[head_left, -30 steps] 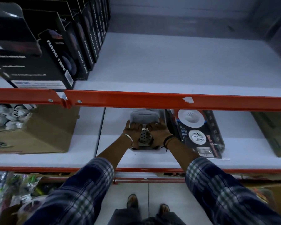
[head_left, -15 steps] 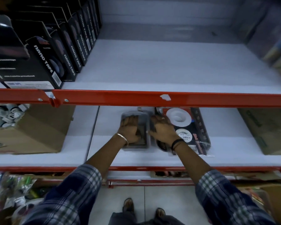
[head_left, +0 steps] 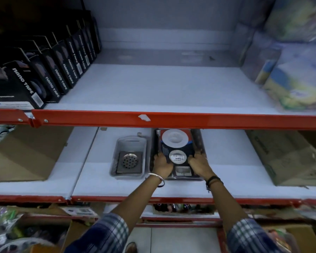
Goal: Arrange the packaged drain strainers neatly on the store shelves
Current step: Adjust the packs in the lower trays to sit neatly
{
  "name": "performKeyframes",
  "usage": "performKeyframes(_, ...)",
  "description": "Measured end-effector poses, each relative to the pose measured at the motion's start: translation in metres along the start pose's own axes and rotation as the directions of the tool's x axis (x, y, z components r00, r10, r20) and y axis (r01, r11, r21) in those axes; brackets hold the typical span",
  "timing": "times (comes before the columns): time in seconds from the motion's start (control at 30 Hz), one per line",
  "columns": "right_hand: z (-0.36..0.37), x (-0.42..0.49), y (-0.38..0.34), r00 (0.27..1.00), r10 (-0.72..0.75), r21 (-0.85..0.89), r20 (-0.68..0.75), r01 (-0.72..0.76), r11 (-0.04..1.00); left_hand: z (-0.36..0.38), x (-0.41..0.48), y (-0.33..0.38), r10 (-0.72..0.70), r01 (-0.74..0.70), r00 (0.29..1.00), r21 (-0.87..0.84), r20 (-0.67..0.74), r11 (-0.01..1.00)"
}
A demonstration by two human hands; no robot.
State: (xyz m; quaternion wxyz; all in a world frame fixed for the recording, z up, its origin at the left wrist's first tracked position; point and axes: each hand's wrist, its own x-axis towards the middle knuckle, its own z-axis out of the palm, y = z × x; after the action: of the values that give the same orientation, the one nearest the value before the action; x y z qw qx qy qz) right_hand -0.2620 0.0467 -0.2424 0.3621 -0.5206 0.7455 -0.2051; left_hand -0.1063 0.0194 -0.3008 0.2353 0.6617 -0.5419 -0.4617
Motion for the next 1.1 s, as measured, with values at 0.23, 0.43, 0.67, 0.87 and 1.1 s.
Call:
performKeyframes(0.23, 0.012, 0.015, 0.014, 0.998, -0.044, -0.209, 0.04, 0.051, 0.977, -0.013, -0.018, 0.024, 0.103, -0.11, 0.992, 0.114, 0.07, 0.987)
performKeyframes(0.43, 0.01, -0.012, 0.016, 0.945, -0.283, -0.193, -0.161, 0.251, 0.949, -0.062, -0.063, 0.015, 0.34, -0.268, 0.928, 0.36, -0.154, 0.893)
performKeyframes(0.67, 0.034, -0.063, 0.016, 0.864, -0.449, -0.286, 0.227, 0.5, 0.817, -0.113, -0.083, -0.059, 0.12, -0.048, 0.993, 0.831, -0.022, 0.555)
performKeyframes(0.87, 0.049, -0.078, 0.015, 0.897, -0.42, -0.418, 0.134, 0.436, 0.797, -0.119, -0.091, -0.065, 0.112, -0.129, 0.99, 0.883, 0.088, 0.452)
performKeyframes(1.1, 0.06, -0.118, 0.026, 0.905, -0.414, -0.485, 0.093, 0.404, 0.775, -0.124, -0.129, -0.095, 0.247, -0.246, 0.957, 0.879, 0.152, 0.409)
